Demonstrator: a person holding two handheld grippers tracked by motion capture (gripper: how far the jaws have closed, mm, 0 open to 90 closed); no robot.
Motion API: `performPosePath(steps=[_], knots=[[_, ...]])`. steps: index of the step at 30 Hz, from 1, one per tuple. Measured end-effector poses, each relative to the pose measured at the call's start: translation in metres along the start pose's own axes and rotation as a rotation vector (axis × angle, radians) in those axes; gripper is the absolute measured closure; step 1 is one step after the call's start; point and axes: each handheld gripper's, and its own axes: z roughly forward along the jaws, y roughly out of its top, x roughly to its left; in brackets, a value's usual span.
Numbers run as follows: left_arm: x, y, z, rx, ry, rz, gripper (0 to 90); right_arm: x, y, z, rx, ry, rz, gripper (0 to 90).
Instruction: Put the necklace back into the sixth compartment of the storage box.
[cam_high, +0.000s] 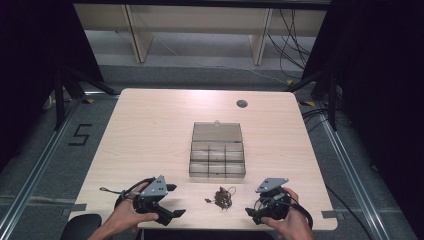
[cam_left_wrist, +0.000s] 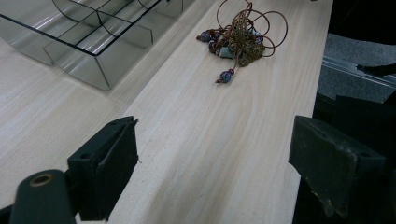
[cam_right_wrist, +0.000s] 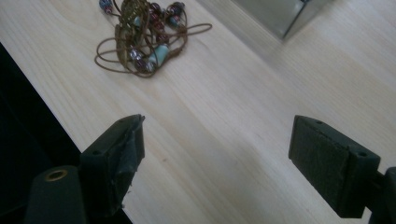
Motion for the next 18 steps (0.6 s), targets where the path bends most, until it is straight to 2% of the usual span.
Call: performPosePath(steps=[1, 2, 4, 5, 6, 10, 11, 13, 15, 17, 18], knots=[[0.0, 0.0, 0.0, 0.002, -0.001, 0.004, 15.0, 0.001, 0.003, 0.001, 0.001, 0.009, -0.007, 19.3], [0.001, 0.001, 0.0, 0.0, -0.002, 0.027, 15.0, 0.002, 0.005, 0.002, 0.001, 0.007, -0.02, 19.3], [0.001, 0.0, 0.0, -0.007, 0.002, 0.022, 15.0, 0.003, 0.01, 0.004, 0.0, 0.025, -0.046, 19.4], [0.0, 0.0, 0.0, 0.003, 0.015, 0.007, 15.0, 0.004, 0.013, 0.005, 0.0, 0.028, -0.05, 19.4], [0.0, -0.001, 0.001, -0.004, 0.012, -0.001, 15.0, 0.005, 0.017, 0.006, 0.016, 0.032, -0.04, 19.5], [0.0, -0.001, 0.001, -0.006, 0.01, -0.005, 15.0, 0.009, 0.024, 0.009, 0.024, 0.023, -0.047, 19.6], [0.001, 0.0, 0.0, 0.005, 0.013, 0.011, 15.0, 0.009, 0.026, 0.012, 0.023, 0.043, -0.062, 20.0], [0.001, 0.0, -0.001, -0.003, 0.015, 0.004, 15.0, 0.014, 0.031, 0.013, 0.032, 0.044, -0.057, 20.5], [0.002, 0.0, -0.001, -0.001, 0.013, 0.017, 15.0, 0.017, 0.038, 0.015, 0.027, 0.063, -0.082, 20.9], [0.0, 0.0, 0.0, -0.015, 0.011, -0.011, 15.0, 0.018, 0.041, 0.017, 0.026, 0.066, -0.085, 20.8], [0.001, 0.001, -0.001, -0.008, 0.008, 0.024, 15.0, 0.019, 0.043, 0.018, 0.025, 0.048, -0.082, 20.8]])
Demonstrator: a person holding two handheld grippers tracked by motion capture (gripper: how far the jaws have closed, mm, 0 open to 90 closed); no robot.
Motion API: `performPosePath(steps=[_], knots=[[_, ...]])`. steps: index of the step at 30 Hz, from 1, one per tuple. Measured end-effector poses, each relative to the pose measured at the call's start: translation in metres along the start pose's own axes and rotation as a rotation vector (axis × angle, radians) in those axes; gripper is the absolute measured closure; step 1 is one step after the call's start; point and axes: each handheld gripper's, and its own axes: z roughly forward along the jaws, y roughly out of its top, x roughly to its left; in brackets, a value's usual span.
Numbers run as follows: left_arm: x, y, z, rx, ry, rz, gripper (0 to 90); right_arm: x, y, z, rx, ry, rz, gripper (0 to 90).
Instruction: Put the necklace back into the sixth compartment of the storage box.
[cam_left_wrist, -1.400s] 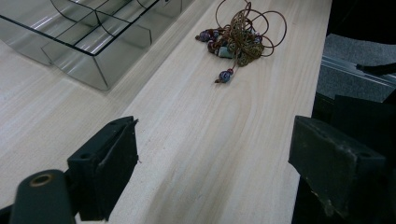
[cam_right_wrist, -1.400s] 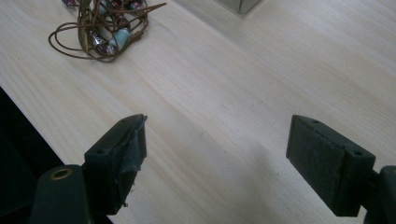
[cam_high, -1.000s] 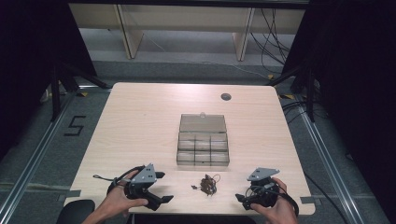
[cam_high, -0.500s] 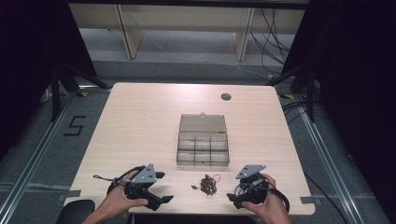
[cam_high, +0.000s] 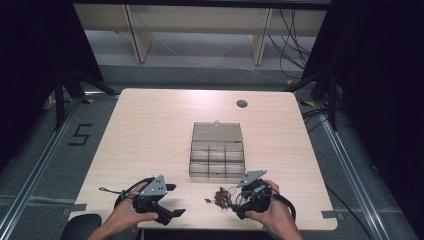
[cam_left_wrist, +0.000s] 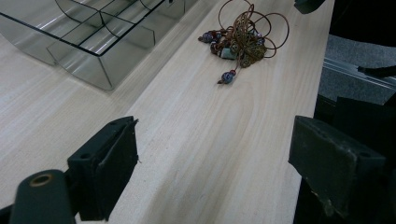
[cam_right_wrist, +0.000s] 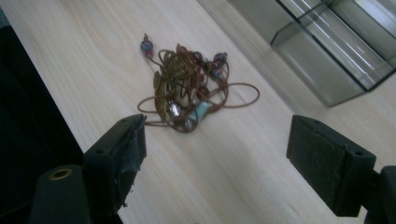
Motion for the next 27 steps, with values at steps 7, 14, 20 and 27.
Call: performPosePath(steps=[7, 14, 20, 27], knots=[[-0.002, 0.0, 0.0, 0.0, 0.001, -0.024, 15.0, 0.005, 0.015, 0.011, 0.022, 0.027, -0.019, 20.0], [-0.002, 0.0, 0.0, 0.0, -0.001, -0.025, 15.0, 0.007, 0.024, 0.02, 0.04, 0.039, -0.05, 20.5], [-0.002, 0.0, 0.0, 0.005, 0.001, -0.02, 15.0, 0.008, 0.03, 0.028, 0.074, 0.053, -0.062, 24.1], [-0.001, 0.0, -0.001, 0.011, -0.01, -0.008, 15.0, 0.005, 0.033, 0.035, 0.113, 0.075, -0.063, 30.9]])
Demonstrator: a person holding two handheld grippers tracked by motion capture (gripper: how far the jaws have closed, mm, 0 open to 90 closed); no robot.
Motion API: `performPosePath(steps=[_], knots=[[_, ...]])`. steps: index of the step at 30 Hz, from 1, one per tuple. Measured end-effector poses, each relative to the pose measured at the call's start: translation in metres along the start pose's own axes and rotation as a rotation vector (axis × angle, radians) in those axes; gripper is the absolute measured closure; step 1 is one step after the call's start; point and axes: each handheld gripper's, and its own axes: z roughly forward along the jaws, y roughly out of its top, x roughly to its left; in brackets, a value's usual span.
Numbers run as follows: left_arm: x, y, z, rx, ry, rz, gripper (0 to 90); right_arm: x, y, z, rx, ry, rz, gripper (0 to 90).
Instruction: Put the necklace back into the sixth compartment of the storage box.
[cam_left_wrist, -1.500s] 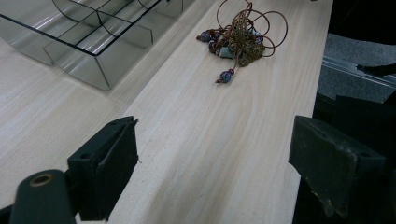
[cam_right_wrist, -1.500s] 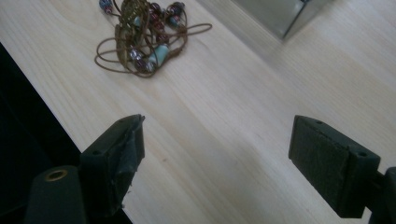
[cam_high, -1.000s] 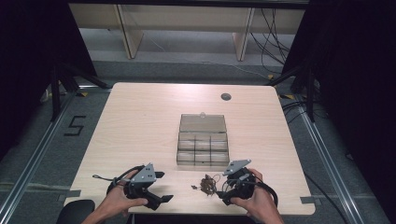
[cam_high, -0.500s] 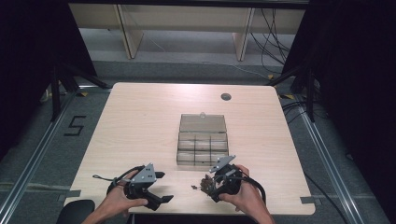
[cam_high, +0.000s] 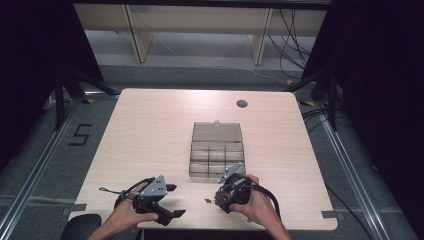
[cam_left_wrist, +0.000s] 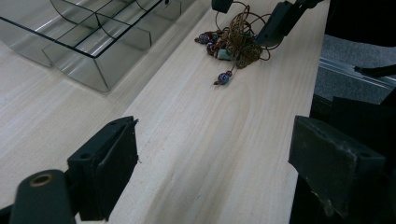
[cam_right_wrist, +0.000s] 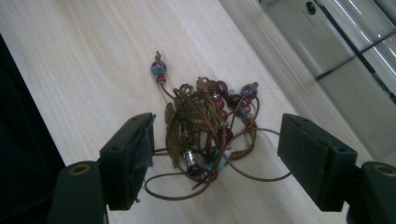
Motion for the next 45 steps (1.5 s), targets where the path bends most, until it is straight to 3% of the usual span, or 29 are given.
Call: performPosePath(steps=[2, 3, 4, 5, 6, 9, 10, 12, 14, 15, 16, 19, 28, 29, 34, 38, 45], knots=[[-0.001, 0.0, 0.001, -0.026, -0.001, -0.005, 15.0, 0.001, 0.001, 0.001, 0.0, -0.005, 0.004, 32.5], [-0.001, 0.0, 0.001, -0.018, -0.003, -0.018, 15.0, 0.002, 0.001, 0.001, 0.012, 0.012, 0.02, 34.0], [-0.001, 0.0, 0.001, -0.016, -0.004, -0.016, 15.0, 0.001, 0.001, 0.003, 0.014, 0.014, -0.008, 35.5], [-0.001, 0.0, 0.001, -0.017, -0.003, -0.016, 15.0, 0.002, 0.002, 0.004, 0.019, 0.018, 0.009, 37.8], [-0.001, 0.0, 0.001, -0.017, -0.004, -0.016, 15.0, 0.0, 0.003, 0.005, 0.02, 0.014, -0.013, 41.1], [0.0, 0.0, 0.001, -0.017, 0.001, 0.004, 15.0, 0.002, 0.006, 0.007, 0.022, 0.027, -0.016, 52.0], [0.0, 0.0, 0.001, -0.017, 0.001, 0.004, 15.0, 0.002, 0.006, 0.007, 0.022, 0.027, -0.016, 52.0], [-0.001, 0.0, 0.0, -0.01, 0.002, -0.005, 15.0, 0.002, 0.008, 0.009, 0.022, 0.049, -0.056, 63.3], [-0.002, 0.0, 0.0, -0.013, 0.004, -0.006, 15.0, 0.002, 0.009, 0.009, 0.017, 0.051, -0.057, 65.8], [-0.001, 0.0, 0.0, -0.012, 0.004, -0.005, 15.0, 0.002, 0.011, 0.006, 0.008, 0.066, -0.061, 75.4], [0.0, 0.001, 0.0, -0.013, 0.001, 0.019, 15.0, 0.002, 0.011, 0.006, 0.008, 0.066, -0.061, 75.4], [-0.001, 0.0, 0.0, -0.012, 0.004, -0.007, 15.0, 0.004, 0.014, 0.001, 0.007, 0.068, -0.093, 84.4], [0.0, 0.0, 0.001, -0.018, -0.003, 0.004, 15.0, 0.003, 0.021, -0.013, 0.013, 0.07, -0.142, 86.0], [0.001, 0.0, 0.0, -0.001, -0.001, 0.018, 15.0, 0.002, 0.023, -0.015, 0.01, 0.067, -0.147, 86.0], [0.0, 0.0, 0.001, -0.009, 0.002, -0.008, 15.0, 0.001, 0.029, -0.022, 0.01, 0.054, -0.136, 86.1], [0.0, 0.0, 0.0, -0.003, 0.0, -0.006, 15.0, -0.002, 0.037, -0.029, 0.013, 0.05, -0.176, 86.2], [0.0, 0.0, 0.001, -0.016, 0.003, -0.015, 15.0, -0.009, 0.053, -0.055, 0.019, 0.025, -0.179, 86.3]])
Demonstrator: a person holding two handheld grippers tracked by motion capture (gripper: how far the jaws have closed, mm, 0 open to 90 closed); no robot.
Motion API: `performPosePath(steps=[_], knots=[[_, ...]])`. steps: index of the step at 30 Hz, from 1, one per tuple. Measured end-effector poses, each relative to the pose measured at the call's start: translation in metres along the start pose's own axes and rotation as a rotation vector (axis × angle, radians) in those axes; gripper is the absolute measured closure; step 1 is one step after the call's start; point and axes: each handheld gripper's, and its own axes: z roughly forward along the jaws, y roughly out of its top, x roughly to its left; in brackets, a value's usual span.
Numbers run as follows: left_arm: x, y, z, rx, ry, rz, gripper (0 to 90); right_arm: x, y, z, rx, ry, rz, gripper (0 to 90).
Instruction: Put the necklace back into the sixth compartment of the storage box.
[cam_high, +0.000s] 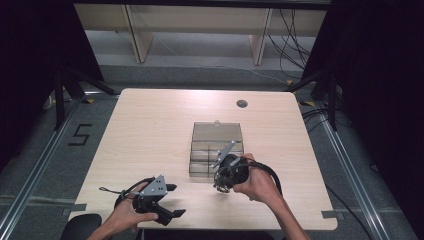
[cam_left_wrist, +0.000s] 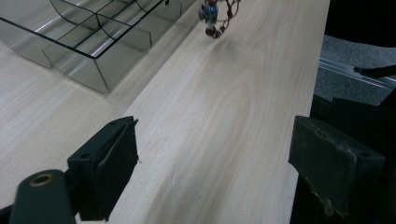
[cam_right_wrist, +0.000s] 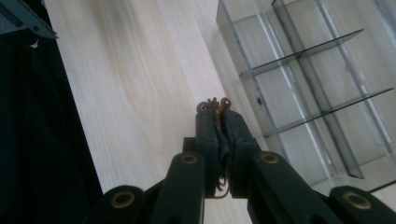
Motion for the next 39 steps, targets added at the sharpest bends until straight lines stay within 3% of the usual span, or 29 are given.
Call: performPosePath(steps=[6, 11, 12, 18, 21, 22, 25, 27, 29, 32, 33, 34, 35, 38, 39], knots=[[0.0, 0.0, 0.0, -0.003, -0.004, -0.003, 15.0, -0.011, 0.006, -0.024, -0.02, -0.009, -0.014, 86.3], [0.0, 0.0, 0.0, 0.0, -0.001, -0.004, 15.0, -0.022, 0.01, -0.041, -0.019, -0.029, 0.011, 86.4], [0.001, 0.001, 0.0, -0.003, -0.003, 0.019, 15.0, -0.025, 0.011, -0.043, -0.016, -0.033, 0.002, 86.4], [0.0, 0.0, 0.0, 0.001, -0.002, -0.003, 15.0, -0.039, 0.015, -0.052, -0.006, -0.058, 0.033, 86.4], [0.0, 0.0, 0.0, 0.002, -0.001, -0.001, 15.0, -0.048, 0.015, -0.05, 0.007, -0.055, 0.037, 86.4], [0.0, 0.0, 0.0, 0.001, -0.002, -0.003, 15.0, -0.049, 0.016, -0.049, 0.018, -0.06, 0.062, 86.4], [0.0, 0.0, 0.001, 0.0, 0.0, -0.008, 15.0, -0.055, 0.017, -0.043, 0.03, -0.062, 0.058, 86.4], [0.001, 0.0, 0.001, 0.004, -0.002, 0.012, 15.0, -0.058, 0.018, -0.04, 0.034, -0.059, 0.059, 86.4], [0.0, 0.0, 0.001, -0.005, -0.002, -0.014, 15.0, -0.061, 0.019, -0.037, 0.041, -0.06, 0.075, 86.3], [0.0, 0.0, 0.0, -0.001, -0.004, -0.006, 15.0, -0.067, 0.019, -0.031, 0.05, -0.047, 0.071, 86.4], [0.002, 0.0, 0.0, -0.004, -0.01, 0.021, 15.0, -0.068, 0.018, -0.029, 0.055, -0.043, 0.082, 86.4], [0.002, 0.0, 0.0, -0.004, -0.01, 0.021, 15.0, -0.069, 0.018, -0.027, 0.06, -0.045, 0.086, 86.4], [0.0, 0.0, 0.0, 0.0, -0.001, -0.005, 15.0, -0.071, 0.017, -0.024, 0.062, -0.039, 0.081, 86.4], [0.0, 0.0, 0.0, -0.001, -0.001, -0.005, 15.0, -0.074, 0.015, -0.014, 0.08, -0.044, 0.093, 86.4], [0.002, 0.0, 0.0, -0.006, -0.009, 0.018, 15.0, -0.076, 0.014, -0.011, 0.091, -0.041, 0.091, 86.4]])
